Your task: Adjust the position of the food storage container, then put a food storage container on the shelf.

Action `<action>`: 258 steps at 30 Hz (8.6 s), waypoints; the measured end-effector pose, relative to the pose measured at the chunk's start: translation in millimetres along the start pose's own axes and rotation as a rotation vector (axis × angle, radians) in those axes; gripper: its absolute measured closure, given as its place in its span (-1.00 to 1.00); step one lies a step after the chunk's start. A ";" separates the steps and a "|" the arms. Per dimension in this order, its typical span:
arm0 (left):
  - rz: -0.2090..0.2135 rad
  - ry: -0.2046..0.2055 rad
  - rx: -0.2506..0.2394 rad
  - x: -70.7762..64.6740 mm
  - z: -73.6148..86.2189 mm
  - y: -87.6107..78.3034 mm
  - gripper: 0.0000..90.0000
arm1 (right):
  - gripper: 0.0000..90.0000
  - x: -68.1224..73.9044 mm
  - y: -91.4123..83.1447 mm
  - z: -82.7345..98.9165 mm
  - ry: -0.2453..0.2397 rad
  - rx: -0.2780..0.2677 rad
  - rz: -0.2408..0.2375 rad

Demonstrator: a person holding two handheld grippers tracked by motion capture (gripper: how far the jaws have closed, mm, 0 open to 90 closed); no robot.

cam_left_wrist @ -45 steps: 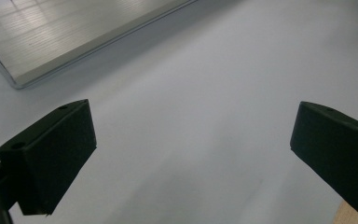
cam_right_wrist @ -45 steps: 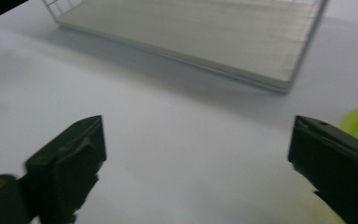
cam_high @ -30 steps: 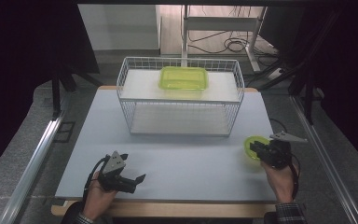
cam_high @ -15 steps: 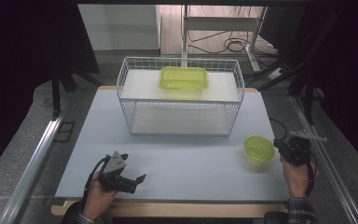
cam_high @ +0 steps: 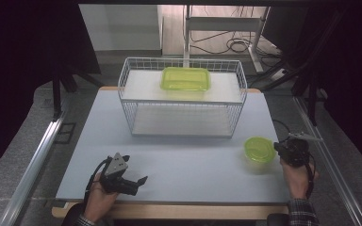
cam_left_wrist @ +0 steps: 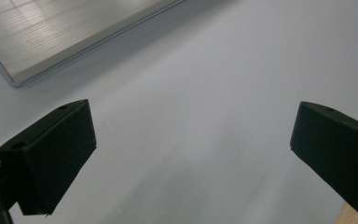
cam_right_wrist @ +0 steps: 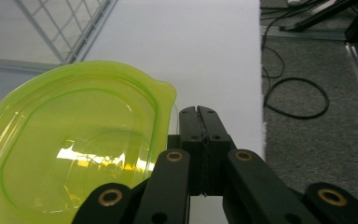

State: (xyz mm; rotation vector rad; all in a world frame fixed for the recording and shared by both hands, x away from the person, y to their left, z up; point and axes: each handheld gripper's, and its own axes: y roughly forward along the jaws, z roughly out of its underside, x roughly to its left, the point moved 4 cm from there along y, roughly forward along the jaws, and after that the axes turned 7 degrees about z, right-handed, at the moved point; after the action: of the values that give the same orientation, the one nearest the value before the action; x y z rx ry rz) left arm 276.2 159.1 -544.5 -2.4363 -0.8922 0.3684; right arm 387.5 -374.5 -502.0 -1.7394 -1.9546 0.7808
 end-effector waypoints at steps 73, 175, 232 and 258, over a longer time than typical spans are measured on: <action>0.002 0.023 0.034 -2.1 1.4 4.4 -1.00 | 0.98 207.0 14.6 24.0 -0.228 0.140 -0.506; 0.006 0.036 0.063 -4.2 2.3 5.9 -1.00 | 0.80 211.1 18.2 -9.0 0.096 0.339 -0.890; 0.023 -0.013 0.023 0.1 0.7 1.3 -1.00 | 0.81 188.2 -49.2 -134.2 0.218 0.110 -0.940; 0.023 -0.021 0.015 0.8 0.8 1.0 -1.00 | 0.81 190.2 -67.7 -216.2 0.237 -0.008 -0.897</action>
State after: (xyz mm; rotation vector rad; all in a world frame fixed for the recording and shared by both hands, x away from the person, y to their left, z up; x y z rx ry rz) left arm 277.0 159.2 -545.8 -2.4354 -0.8674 0.4081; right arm 446.9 -161.3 -305.9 -0.7333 -2.2309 0.2246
